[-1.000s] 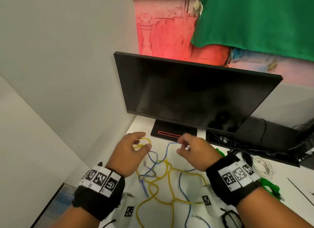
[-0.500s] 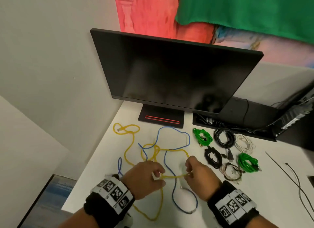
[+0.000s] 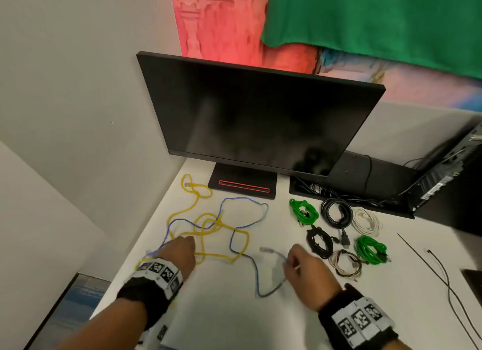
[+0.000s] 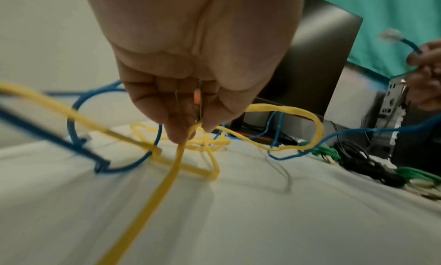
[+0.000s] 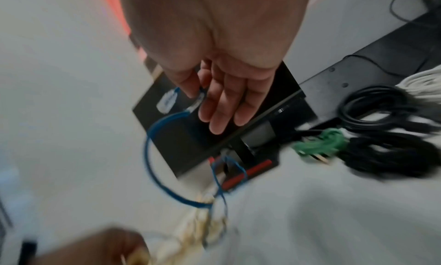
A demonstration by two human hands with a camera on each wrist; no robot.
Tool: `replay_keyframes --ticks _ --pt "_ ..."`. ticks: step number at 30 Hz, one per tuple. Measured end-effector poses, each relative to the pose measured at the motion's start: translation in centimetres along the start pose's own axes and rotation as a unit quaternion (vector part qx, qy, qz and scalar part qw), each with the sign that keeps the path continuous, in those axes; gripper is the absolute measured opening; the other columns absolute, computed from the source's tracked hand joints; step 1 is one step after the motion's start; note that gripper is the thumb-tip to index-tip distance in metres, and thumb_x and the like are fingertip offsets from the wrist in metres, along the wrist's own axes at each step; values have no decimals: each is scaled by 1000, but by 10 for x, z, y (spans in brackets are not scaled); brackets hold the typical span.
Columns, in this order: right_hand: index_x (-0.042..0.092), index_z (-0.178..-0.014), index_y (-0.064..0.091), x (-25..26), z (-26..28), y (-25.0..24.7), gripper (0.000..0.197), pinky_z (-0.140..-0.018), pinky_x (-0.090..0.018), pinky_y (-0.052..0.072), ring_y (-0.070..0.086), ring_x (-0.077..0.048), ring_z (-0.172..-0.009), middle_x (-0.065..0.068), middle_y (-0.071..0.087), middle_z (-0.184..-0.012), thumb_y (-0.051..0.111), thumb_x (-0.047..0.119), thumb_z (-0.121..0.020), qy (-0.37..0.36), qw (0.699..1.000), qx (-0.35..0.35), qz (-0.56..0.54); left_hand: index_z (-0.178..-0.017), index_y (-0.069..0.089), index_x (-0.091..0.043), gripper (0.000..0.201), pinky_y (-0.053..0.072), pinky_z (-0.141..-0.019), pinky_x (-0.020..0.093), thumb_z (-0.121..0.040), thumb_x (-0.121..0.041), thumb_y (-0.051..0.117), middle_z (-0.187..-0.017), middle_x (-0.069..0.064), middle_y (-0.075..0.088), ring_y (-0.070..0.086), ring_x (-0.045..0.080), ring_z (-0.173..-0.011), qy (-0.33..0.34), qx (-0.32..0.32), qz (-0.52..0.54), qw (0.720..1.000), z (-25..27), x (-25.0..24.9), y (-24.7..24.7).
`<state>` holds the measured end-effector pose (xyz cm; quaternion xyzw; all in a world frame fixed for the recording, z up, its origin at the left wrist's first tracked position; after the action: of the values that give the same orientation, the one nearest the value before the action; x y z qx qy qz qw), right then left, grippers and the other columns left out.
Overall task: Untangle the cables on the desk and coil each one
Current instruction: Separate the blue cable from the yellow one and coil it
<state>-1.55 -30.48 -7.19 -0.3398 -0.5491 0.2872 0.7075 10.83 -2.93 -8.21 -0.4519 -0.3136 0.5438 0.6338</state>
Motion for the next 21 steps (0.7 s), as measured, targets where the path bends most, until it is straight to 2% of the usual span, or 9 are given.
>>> replay_keyframes --ticks 3,6,9,11,12,15,17,19,21 --pt "31 -80 51 26 -8 -60 22 -68 -34 56 71 -15 -71 -2 71 -73 61 18 -96 -40 964 -112 -237 -120 56 -24 31 42 -104 34 -90 -16 51 -127 0 58 57 19 -117 -62 15 43 997 6 15 -18" --pt "34 -84 57 68 -19 -103 11 -58 -24 51 69 -15 -62 -5 65 -71 62 28 -92 -115 941 -121 -293 -116 60 -24 28 43 -101 35 -89 -19 56 -120 -1 61 58 21 -114 -38 -50 181 982 19 7 -47" --pt "34 -86 62 113 -29 -114 5 -55 -25 50 58 -7 -59 5 63 -73 65 37 -83 -197 951 -83 -225 -102 67 -23 27 50 -94 34 -75 -22 65 -101 2 71 66 21 -101 68 -155 486 858 45 -22 -99" --pt "35 -88 64 143 -31 -108 6 -67 -30 52 60 -7 -70 11 65 -79 66 38 -83 -249 956 -44 -145 -107 69 -23 35 53 -88 27 -72 -27 64 -98 4 74 68 16 -97 162 -114 582 789 59 -52 -127" --pt "36 -88 63 157 -31 -104 6 -71 -31 52 62 -8 -74 13 66 -81 65 38 -83 -270 955 -23 -121 -109 69 -21 36 54 -85 25 -74 -27 63 -97 5 74 69 15 -95 197 -77 591 778 64 -66 -137" --pt "33 -88 57 183 -29 -95 10 -70 -32 54 64 -7 -74 14 67 -78 63 25 -86 -312 946 10 -86 -92 71 -10 23 51 -60 26 -88 -28 57 -74 10 69 66 18 -65 230 26 554 799 74 -88 -150" --pt "36 -88 51 187 -28 -93 19 -63 -28 53 61 -5 -68 13 65 -74 65 24 -84 -300 950 18 -82 -80 68 -4 31 37 -47 20 -94 -29 57 -55 3 57 48 12 -46 213 45 523 824 75 -86 -149" --pt "39 -90 51 184 -27 -89 26 -61 -24 50 56 -3 -63 11 63 -71 71 30 -78 -264 954 39 -134 -62 66 -12 37 30 -43 15 -92 -32 60 -46 -7 47 38 6 -41 188 27 496 847 73 -76 -149" --pt "37 -100 56 173 -26 -84 34 -71 -33 51 60 -5 -75 9 66 -79 73 26 -72 -219 943 70 -241 -48 60 -20 41 28 -42 15 -86 -34 66 -43 -9 45 36 5 -39 166 21 494 853 70 -63 -149"
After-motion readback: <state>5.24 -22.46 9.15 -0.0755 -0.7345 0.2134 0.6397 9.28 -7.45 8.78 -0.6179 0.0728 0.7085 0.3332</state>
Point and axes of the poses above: each hand's wrist, its own z-axis away from the middle knuckle, its own y-axis out of the palm, x = y × z, the point moved 5 cm from there along -z, towards the middle knuckle
